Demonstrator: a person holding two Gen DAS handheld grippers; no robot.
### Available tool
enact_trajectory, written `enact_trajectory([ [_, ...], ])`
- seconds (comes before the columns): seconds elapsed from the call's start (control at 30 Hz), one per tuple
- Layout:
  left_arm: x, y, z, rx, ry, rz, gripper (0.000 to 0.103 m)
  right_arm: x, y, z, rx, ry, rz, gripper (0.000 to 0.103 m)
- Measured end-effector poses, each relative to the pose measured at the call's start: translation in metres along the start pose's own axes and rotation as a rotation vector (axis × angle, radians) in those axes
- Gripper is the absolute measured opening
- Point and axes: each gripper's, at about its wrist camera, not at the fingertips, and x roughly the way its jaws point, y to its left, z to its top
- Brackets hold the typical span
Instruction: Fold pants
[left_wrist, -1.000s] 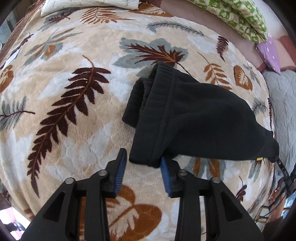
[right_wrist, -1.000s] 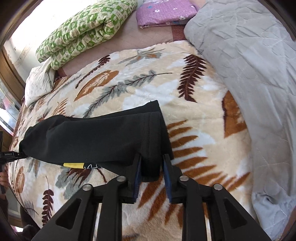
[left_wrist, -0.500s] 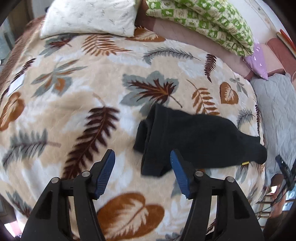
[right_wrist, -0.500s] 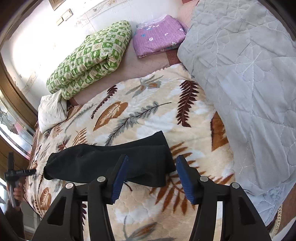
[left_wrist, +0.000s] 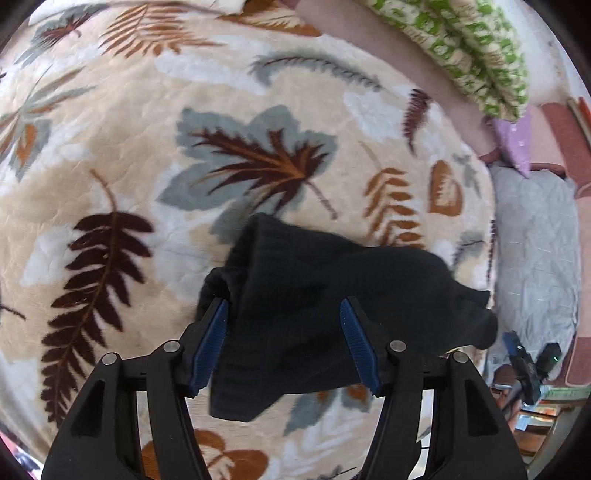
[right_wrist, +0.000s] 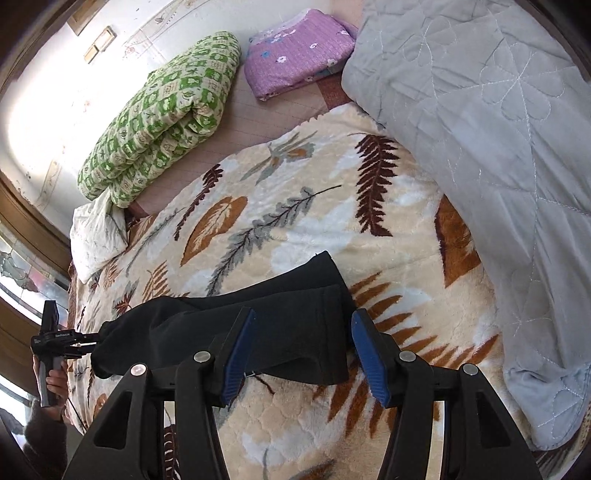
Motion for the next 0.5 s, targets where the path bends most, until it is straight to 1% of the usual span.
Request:
enact_trajectory([
  [0.07, -0.003, -0.008, -0.001, 0.029, -0.014, -0.008, 0.061, 0.007, -0.005, 0.002, 0.014, 0.023, -0.018, 0.056],
  [0.1, -0.003, -0.011, -0.002, 0.043, -0.022, 0.006, 0.054, 0.01, -0.008, 0.003, 0.022, 0.032, -0.024, 0.056],
  [0.13, -0.003, -0.013, -0.002, 0.051, -0.023, 0.02, 0.042, 0.014, -0.012, 0.004, 0.036, 0.049, -0.038, 0.056],
  [0.23, 0.0, -0.012, -0.001, 0.039, -0.009, 0.024, 0.028, 0.025, -0.02, 0.007, 0.067, 0.093, -0.056, 0.056],
  [0.33, -0.004, -0.006, -0.001, 0.021, -0.017, 0.017, 0.023, 0.035, -0.026, 0.01, 0.102, 0.118, -0.044, 0.056],
  [0.4, -0.005, -0.004, -0.001, 0.018, -0.018, 0.018, 0.02, 0.042, -0.028, 0.013, 0.138, 0.128, -0.005, 0.056],
  [0.47, -0.005, -0.004, -0.003, 0.022, -0.018, 0.027, 0.02, 0.051, -0.027, 0.015, 0.164, 0.151, 0.038, 0.055],
  [0.5, -0.005, -0.004, -0.004, 0.02, -0.02, 0.032, 0.018, 0.054, -0.025, 0.015, 0.161, 0.163, 0.05, 0.047],
])
